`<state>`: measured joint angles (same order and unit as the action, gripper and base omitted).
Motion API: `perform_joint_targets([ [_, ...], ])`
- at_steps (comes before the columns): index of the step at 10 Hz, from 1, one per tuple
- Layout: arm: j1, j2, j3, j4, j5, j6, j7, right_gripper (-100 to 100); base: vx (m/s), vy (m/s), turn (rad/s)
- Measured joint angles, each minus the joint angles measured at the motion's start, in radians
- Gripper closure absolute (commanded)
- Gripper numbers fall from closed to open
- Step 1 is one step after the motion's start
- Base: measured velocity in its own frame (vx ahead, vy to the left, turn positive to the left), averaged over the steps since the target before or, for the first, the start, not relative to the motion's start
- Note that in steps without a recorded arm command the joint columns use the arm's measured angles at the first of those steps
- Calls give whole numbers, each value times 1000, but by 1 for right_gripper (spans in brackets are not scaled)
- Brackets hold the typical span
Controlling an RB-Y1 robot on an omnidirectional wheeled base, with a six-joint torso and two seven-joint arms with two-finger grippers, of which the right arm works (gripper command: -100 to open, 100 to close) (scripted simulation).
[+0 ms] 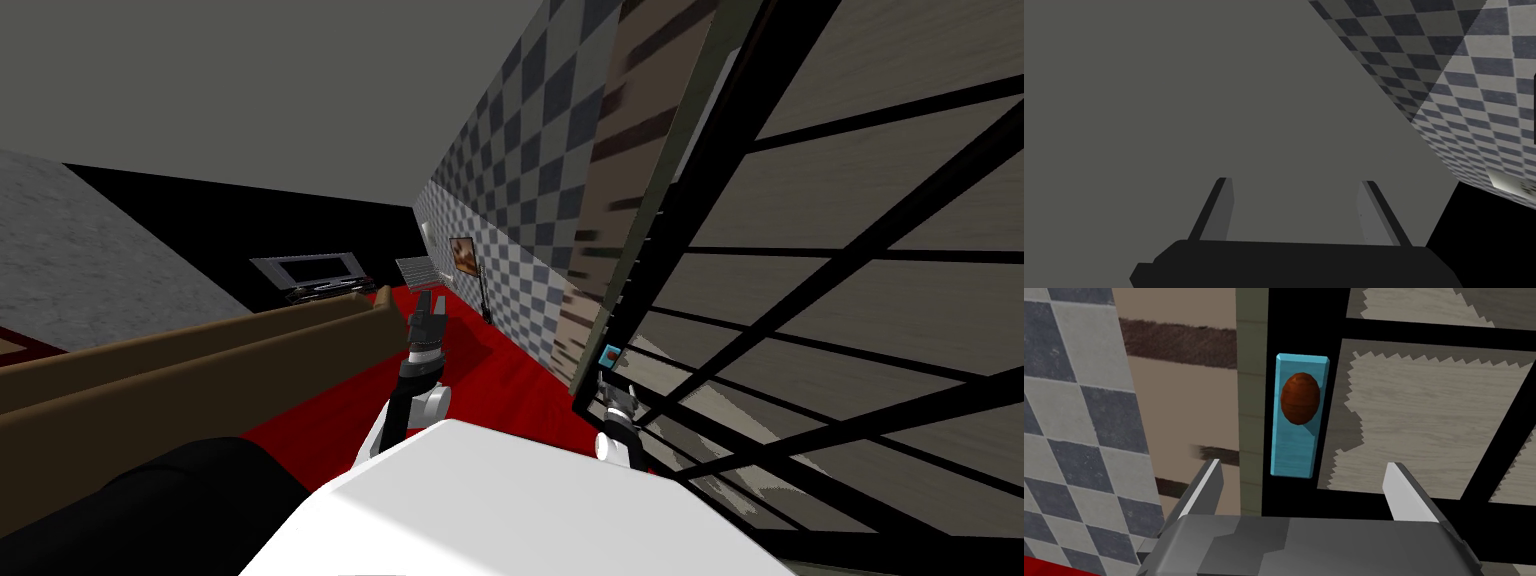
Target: Pull the door open
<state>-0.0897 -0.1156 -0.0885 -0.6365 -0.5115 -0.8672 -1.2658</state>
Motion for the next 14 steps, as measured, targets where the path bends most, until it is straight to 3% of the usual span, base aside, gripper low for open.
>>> perform_joint_targets([
  [3, -4, 3, 2, 3, -12, -1, -43, -100, 30, -9, 38],
  [5, 0, -35, 2, 37, -14, -17, -86, -100, 258, 3, 77],
  [6, 28, -50, 2, 10, -16, -11, -102, -100, 192, 23, 49],
  [7, 27, -73, 2, 25, -19, -12, -124, -100, 184, -21, 67],
  [8, 51, -89, -1, -4, -22, -1, -138, -100, 130, -30, 26],
  [11, 66, -118, 0, 9, -25, -10, -174, -100, 130, -16, 47],
  [12, 60, -135, 1, 36, -25, -19, -194, -100, 63, -6, 9],
  [13, 58, -137, 2, 40, -25, -22, -199, 100, -12, 0, -7],
  [14, 59, -135, 1, 37, -25, -21, -196, 100, -25, -4, -17],
])
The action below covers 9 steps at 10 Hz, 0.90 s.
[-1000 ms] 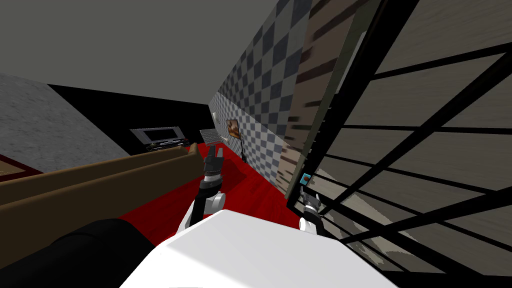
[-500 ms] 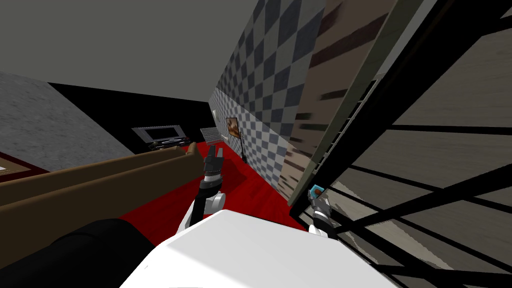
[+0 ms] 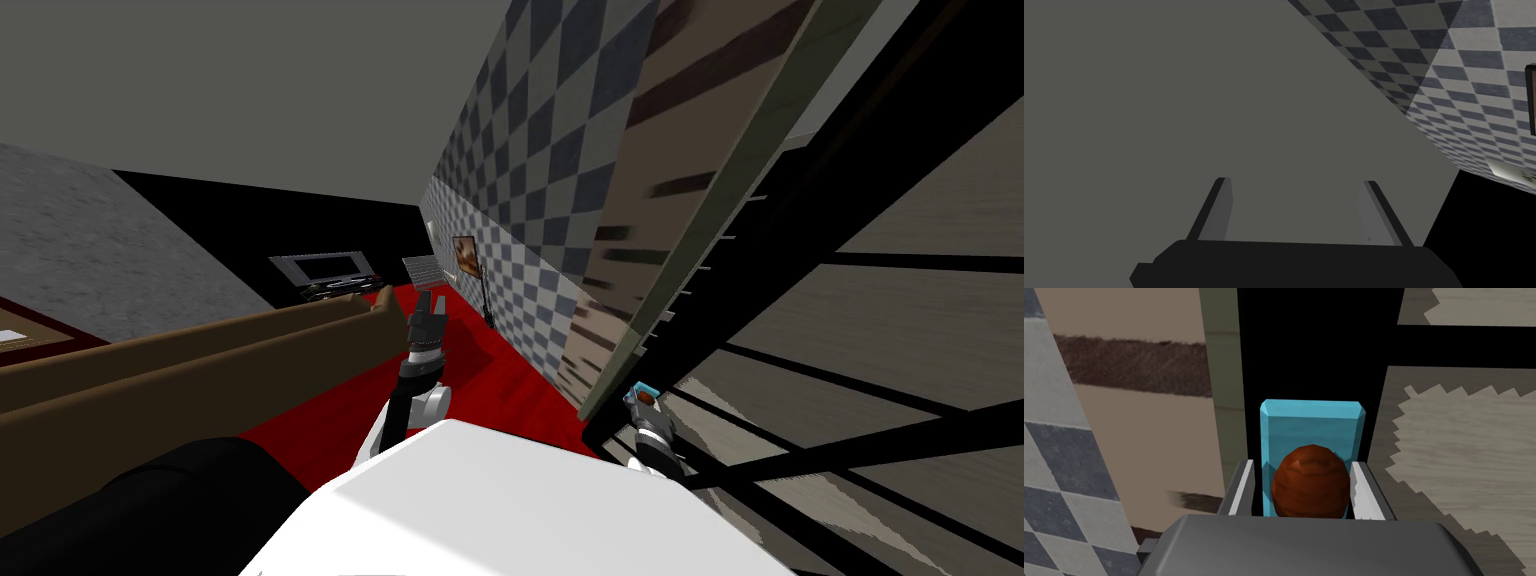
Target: Pull the door open
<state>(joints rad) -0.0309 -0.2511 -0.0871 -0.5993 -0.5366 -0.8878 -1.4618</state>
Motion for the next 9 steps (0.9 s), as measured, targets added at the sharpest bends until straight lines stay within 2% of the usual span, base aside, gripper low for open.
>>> perform_joint_targets([
  [4, 1, 0, 0, 0, 0, 3, 3, 100, -7, 0, 5],
  [5, 1, 0, 0, 0, 0, 3, 3, 100, -138, 12, 71],
  [6, -1, -8, 8, -1, 5, 1, -6, 100, -190, 4, 78],
  [7, 9, -11, 15, -20, 9, 7, -11, 100, -190, -13, 65],
  [9, 6, -13, 37, -10, 21, 3, -30, 100, -220, -14, 85],
])
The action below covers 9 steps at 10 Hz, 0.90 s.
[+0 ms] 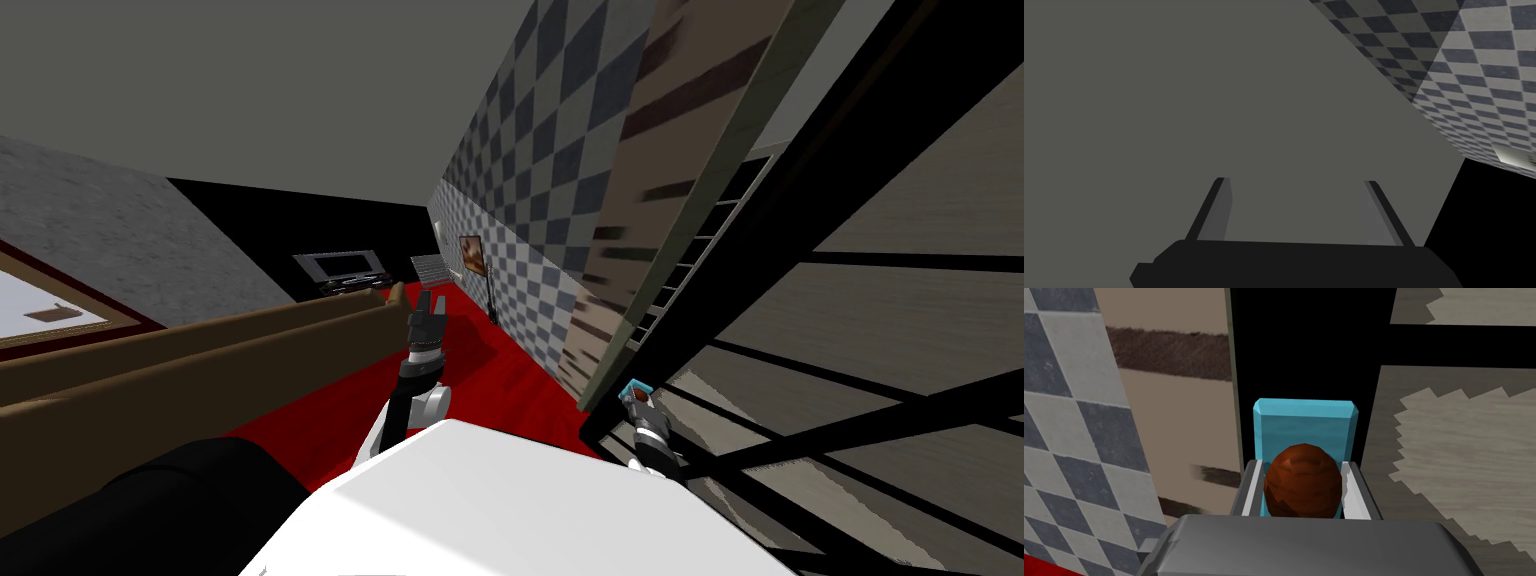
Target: Pull the door open
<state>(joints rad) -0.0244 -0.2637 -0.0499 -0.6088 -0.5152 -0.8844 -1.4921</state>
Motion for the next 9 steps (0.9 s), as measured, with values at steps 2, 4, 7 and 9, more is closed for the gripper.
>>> perform_joint_targets([
  [2, 4, -7, 26, -5, 14, -1, -24, 100, -245, -6, 91],
  [4, 12, -14, 51, -21, 28, 5, -44, 100, -251, -16, 81],
  [7, 18, -20, 75, -25, 42, 5, -65, 100, -178, 2, 65],
  [9, 33, -32, 96, -54, 55, 10, -80, 100, -239, -22, 83],
])
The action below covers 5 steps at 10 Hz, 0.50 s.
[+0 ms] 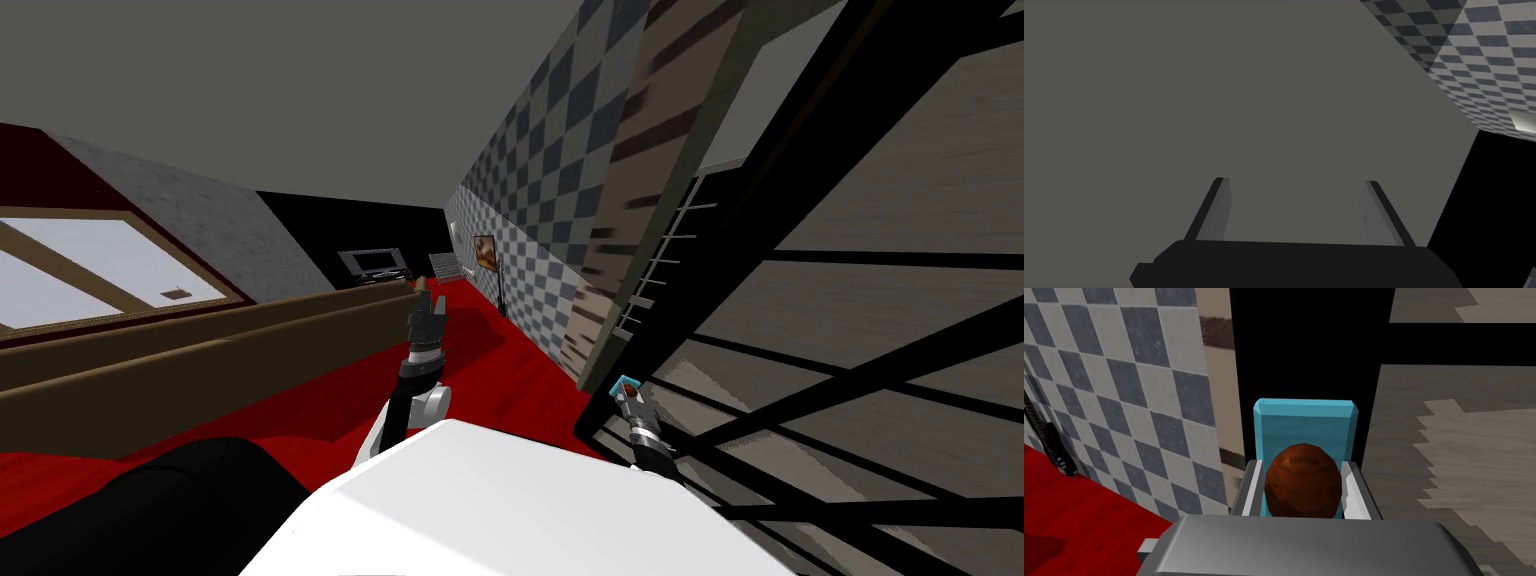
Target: Pull the door open
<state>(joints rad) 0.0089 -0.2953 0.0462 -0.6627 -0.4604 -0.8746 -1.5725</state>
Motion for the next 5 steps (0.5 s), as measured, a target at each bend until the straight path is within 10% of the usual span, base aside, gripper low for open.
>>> perform_joint_targets([
  [5, 9, -24, 65, 13, 39, -26, -62, 100, -222, -15, 73],
])
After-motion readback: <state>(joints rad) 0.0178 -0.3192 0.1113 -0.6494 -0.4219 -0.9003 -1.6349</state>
